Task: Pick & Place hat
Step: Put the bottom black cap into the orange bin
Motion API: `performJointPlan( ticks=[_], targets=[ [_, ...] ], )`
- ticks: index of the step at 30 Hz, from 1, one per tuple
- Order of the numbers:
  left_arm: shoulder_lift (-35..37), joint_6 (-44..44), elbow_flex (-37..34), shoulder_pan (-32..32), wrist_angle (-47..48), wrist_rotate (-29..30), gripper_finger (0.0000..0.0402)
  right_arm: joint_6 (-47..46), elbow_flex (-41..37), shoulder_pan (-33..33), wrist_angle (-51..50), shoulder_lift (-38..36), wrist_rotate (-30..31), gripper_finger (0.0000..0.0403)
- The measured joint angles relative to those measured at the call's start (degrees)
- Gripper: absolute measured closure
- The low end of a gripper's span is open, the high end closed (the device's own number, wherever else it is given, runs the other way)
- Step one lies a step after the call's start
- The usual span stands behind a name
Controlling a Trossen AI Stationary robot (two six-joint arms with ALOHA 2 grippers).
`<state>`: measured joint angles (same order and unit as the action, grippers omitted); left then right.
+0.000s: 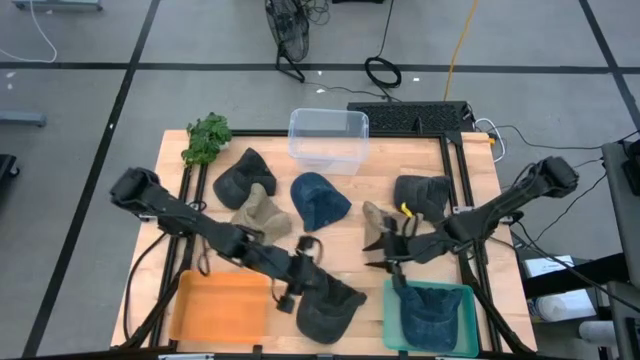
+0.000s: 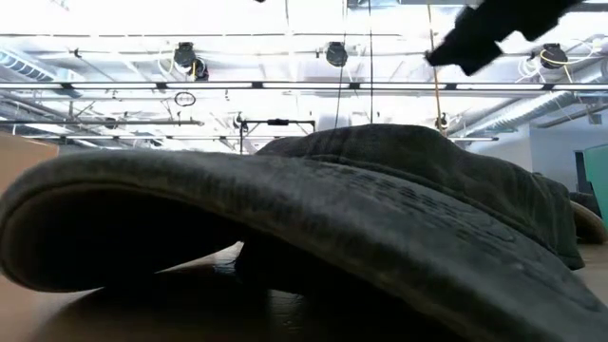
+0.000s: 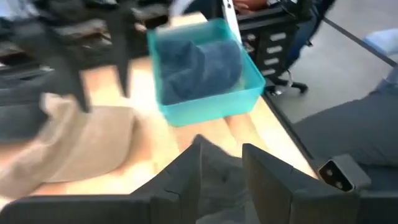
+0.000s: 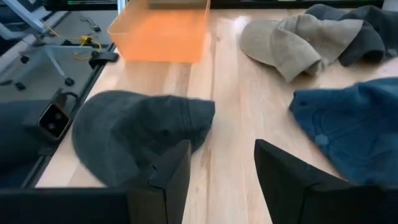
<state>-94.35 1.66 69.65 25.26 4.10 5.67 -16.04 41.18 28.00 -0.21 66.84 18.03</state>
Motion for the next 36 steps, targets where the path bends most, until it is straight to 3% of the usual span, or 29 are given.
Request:
performJointPlan(
  ticks=[5, 9, 16, 22, 28, 36],
  targets=[
    [-7.7, 4.3, 9.1, 0.0, 9.4, -8.3, 0.0272, -0.5, -6.8, 0.7, 6.4, -4.0, 0.0, 0.0247],
    [-12.7, 6.4, 13.6, 0.9, 15.6, -10.2, 0.0272, -0.5, -10.0, 0.6, 12.1, -6.1, -0.1, 0.0247],
    [-18.1, 10.4, 15.4, 0.1, 17.8, -11.4, 0.0272, -0.5, -10.6, 0.6, 12.9, -7.4, -0.2, 0.0248],
    [-20.3, 10.5, 15.4, -0.6, 20.3, -16.7, 0.0272, -0.5, -10.6, 0.6, 12.7, -7.3, -0.3, 0.0248],
    [-21.5, 9.4, 15.4, -0.9, 21.0, -15.6, 0.0272, -0.4, -10.6, 0.6, 12.6, -7.3, -0.3, 0.0248],
    [-22.2, 9.1, 15.4, -1.6, 21.3, -10.0, 0.0272, -0.3, -10.6, 0.6, 12.6, -7.3, -0.3, 0.0248]
  ],
)
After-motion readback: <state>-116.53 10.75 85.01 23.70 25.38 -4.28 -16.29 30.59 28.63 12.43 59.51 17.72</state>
